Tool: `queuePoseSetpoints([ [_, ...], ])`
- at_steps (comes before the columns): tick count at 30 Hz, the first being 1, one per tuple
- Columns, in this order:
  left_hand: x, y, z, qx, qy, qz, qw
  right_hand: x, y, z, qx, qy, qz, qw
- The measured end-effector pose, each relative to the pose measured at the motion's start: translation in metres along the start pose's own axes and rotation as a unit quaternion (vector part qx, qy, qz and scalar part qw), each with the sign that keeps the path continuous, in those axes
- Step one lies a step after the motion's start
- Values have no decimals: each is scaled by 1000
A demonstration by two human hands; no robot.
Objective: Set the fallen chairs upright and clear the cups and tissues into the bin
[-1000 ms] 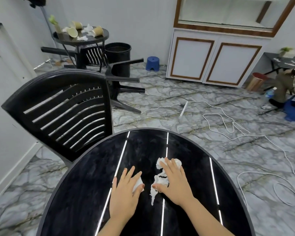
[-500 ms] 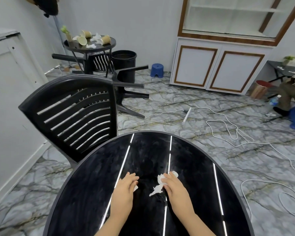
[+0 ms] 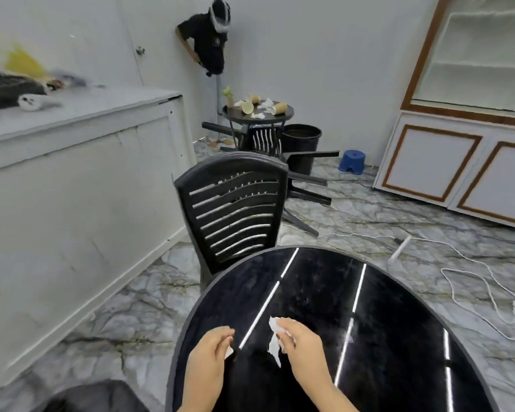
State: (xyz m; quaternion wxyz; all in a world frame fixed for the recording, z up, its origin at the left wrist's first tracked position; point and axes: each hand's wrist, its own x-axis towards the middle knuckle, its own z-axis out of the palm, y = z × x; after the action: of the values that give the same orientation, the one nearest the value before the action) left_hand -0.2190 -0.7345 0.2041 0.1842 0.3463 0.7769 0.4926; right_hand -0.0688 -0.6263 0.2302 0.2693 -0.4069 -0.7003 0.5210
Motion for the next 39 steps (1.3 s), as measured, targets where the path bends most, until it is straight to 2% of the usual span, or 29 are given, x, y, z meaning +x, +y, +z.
queuePoseSetpoints([
  [4,-19,-16,-72,8,77,-36,996,-7,-38,64,-7,-91,-30,995],
  [10,-65,-70,-176,37,204,-103,973,-35,-63,183,-108,-218,-128,961],
  [14,-111,-111,-232,26,243,-151,958,-72,-66,253,-141,-289,-125,939],
  [17,-146,-143,-262,31,239,-178,954,-104,-53,297,-162,-329,-105,924],
  [26,-212,-234,-309,73,179,-236,952,-175,7,380,-220,-372,-39,901],
  [33,-215,-312,-278,72,179,-252,948,-181,90,425,-241,-398,-15,885],
  [39,-228,-376,-235,73,133,-274,950,-182,166,453,-257,-421,2,870],
])
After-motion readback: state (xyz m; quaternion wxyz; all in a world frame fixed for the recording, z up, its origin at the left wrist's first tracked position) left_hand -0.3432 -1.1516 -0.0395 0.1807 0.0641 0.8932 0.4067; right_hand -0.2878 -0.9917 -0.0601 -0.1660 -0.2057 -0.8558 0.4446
